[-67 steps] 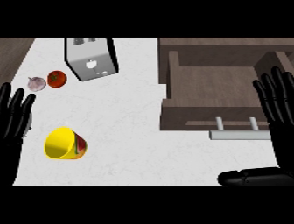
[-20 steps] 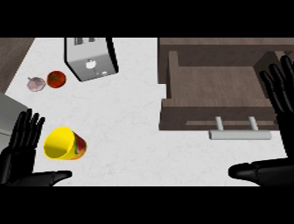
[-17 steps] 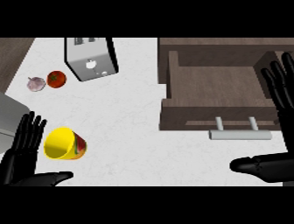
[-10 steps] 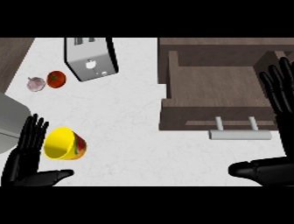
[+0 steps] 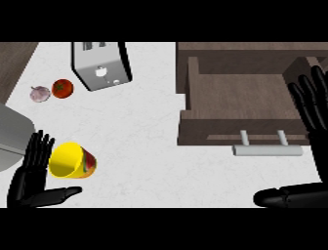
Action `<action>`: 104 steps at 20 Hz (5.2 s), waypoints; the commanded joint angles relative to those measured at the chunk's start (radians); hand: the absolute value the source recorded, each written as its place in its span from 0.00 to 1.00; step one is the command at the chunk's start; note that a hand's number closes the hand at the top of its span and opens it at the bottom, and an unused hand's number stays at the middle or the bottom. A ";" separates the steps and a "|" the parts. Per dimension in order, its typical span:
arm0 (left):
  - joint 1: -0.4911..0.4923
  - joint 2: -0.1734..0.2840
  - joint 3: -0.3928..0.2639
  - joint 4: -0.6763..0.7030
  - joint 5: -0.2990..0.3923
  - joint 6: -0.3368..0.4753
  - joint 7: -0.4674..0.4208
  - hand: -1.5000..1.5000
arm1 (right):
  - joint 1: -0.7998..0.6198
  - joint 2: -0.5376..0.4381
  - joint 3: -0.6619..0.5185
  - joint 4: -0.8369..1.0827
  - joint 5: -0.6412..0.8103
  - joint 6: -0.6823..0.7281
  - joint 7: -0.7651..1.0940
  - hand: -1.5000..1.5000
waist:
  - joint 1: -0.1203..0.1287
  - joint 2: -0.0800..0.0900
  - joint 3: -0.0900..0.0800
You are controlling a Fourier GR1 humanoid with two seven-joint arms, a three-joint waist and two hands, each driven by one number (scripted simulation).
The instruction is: Pick up the cup, place it into the drawer and close the drawer
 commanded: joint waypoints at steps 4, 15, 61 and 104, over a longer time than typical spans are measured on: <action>-0.065 0.011 0.005 0.185 -0.029 0.030 -0.104 0.00 | 0.003 0.010 0.001 0.031 -0.004 0.015 -0.049 0.00 | -0.001 0.000 0.000; -0.159 -0.013 -0.025 0.369 -0.050 0.046 -0.259 0.00 | -0.037 0.012 0.004 0.004 -0.003 -0.019 0.025 0.00 | -0.002 0.000 0.000; -0.335 -0.009 -0.045 0.372 0.111 -0.106 -0.381 1.00 | -0.064 -0.007 -0.015 0.043 0.005 -0.008 0.033 0.00 | 0.011 -0.002 0.001; -1.101 -0.130 -0.401 0.161 0.126 0.569 0.395 1.00 | -0.024 -0.001 -0.027 0.057 0.007 0.017 -0.018 0.00 | -0.019 0.003 0.001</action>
